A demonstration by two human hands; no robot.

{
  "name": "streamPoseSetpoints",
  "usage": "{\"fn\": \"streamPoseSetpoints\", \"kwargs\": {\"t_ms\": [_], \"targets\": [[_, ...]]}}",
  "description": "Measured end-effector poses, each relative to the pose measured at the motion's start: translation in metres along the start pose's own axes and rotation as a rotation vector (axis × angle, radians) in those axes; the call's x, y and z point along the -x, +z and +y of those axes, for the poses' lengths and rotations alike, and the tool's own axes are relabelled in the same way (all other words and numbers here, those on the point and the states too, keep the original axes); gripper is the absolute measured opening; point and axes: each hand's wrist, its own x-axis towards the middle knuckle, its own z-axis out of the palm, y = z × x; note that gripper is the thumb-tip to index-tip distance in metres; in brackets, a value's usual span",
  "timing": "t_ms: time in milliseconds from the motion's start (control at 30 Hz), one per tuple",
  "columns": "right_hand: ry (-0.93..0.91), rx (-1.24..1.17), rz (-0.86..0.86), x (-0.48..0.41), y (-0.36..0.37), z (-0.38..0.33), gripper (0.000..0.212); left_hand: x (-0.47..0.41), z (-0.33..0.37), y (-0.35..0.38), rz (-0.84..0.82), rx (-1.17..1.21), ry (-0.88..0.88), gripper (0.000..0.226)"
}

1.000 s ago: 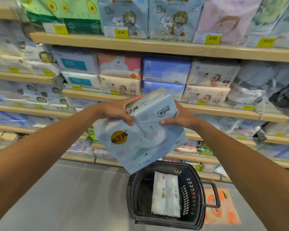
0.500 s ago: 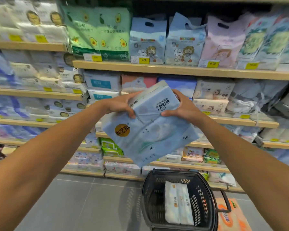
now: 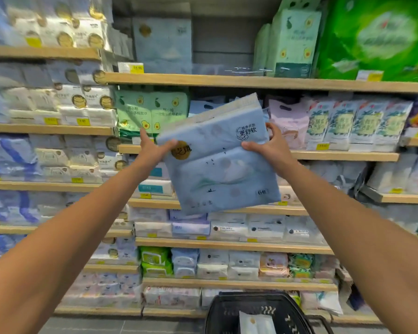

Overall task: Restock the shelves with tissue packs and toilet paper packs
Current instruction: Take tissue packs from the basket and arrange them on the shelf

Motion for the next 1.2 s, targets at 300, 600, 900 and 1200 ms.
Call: {"fn": "streamPoseSetpoints", "kwargs": {"t_ms": [300, 600, 900, 1200], "targets": [[-0.032, -0.268, 0.139, -0.026, -0.003, -0.088, 0.092, 0.002, 0.064, -0.021, -0.410, 0.206, 0.174, 0.074], [-0.162, -0.246, 0.074, -0.087, 0.002, -0.126, 0.050, -0.050, 0.107, -0.015, -0.118, 0.264, 0.339, 0.057], [-0.298, -0.193, 0.058, -0.188, 0.005, -0.141, 0.057, -0.135, 0.163, 0.004, 0.119, -0.043, 0.580, 0.080], [-0.418, -0.037, 0.147, -0.286, -0.010, -0.136, 0.047, -0.216, 0.209, 0.033, 0.177, -0.143, 0.658, 0.050]]}}
